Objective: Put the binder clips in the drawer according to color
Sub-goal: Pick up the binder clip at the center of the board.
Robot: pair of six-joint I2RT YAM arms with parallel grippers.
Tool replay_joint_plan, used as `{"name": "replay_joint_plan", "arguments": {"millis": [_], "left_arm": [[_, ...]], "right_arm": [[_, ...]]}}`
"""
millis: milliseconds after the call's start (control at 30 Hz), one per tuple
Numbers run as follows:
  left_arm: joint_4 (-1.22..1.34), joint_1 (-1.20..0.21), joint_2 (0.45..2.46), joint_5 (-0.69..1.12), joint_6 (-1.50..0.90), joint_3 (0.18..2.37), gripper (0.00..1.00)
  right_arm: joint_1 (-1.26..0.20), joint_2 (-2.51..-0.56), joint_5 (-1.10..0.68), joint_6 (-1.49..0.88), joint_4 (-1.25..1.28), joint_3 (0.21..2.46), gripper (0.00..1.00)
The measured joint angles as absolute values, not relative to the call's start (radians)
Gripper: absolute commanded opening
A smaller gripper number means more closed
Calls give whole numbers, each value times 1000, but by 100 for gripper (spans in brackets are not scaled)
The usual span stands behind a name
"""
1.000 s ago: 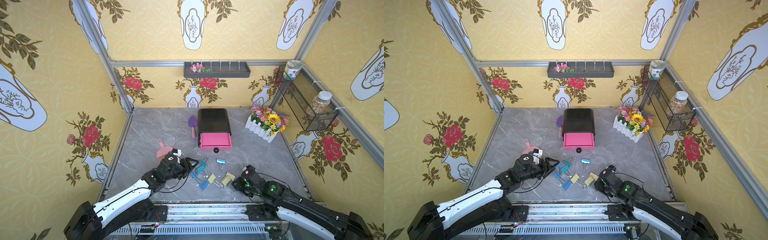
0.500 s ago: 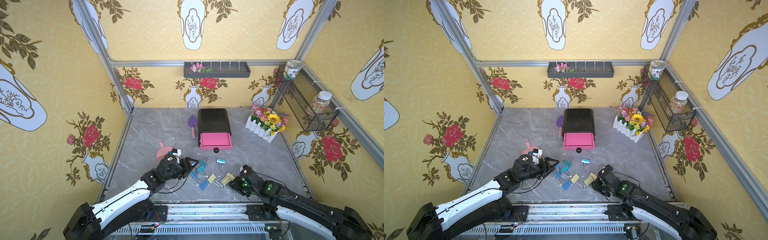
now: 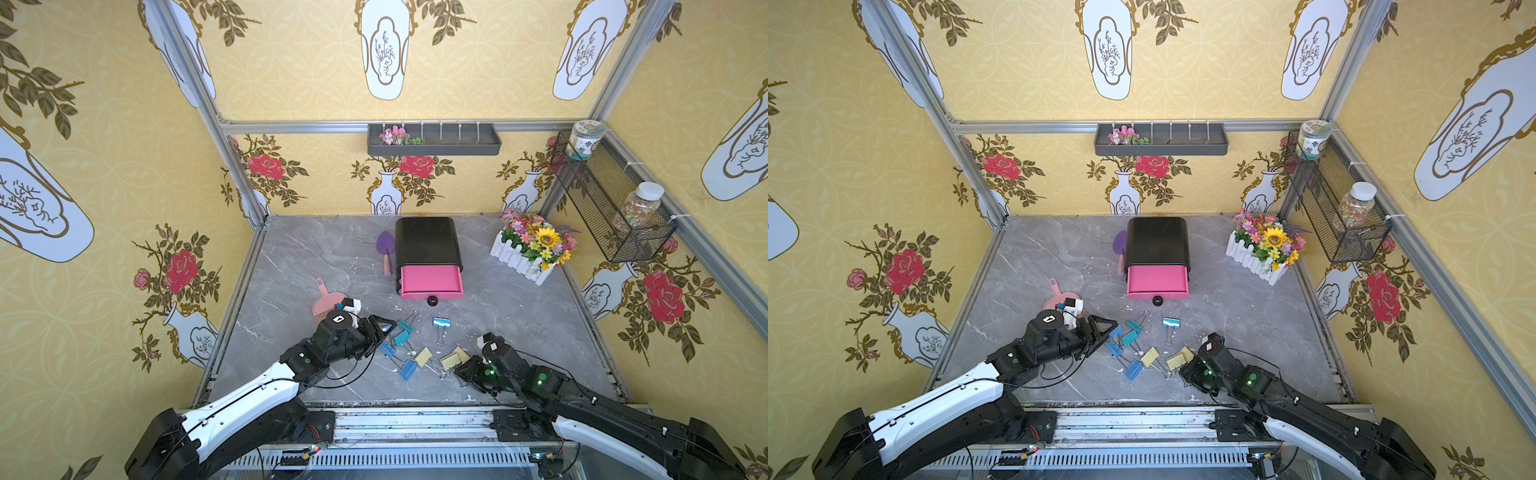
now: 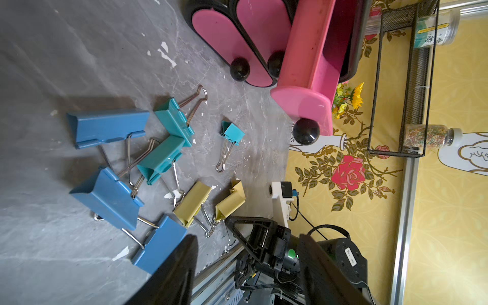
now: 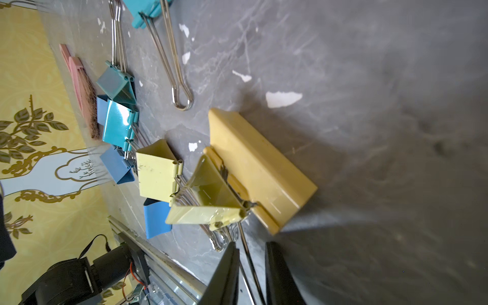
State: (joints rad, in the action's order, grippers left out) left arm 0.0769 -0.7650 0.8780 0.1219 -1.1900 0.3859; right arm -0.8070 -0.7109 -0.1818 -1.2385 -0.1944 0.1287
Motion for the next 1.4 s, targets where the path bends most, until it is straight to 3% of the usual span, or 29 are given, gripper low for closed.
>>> {"name": "replay_joint_plan", "arguments": {"millis": [500, 867, 1400], "left_arm": [[76, -765, 865, 119, -1201, 382, 66], [74, -765, 873, 118, -1201, 387, 66], [59, -733, 949, 101, -1132, 620, 67]], "right_arm": [[-807, -757, -230, -1308, -37, 104, 0], [-804, -676, -233, -1357, -47, 139, 0], [-751, -627, -227, -1207, -449, 562, 0]]}}
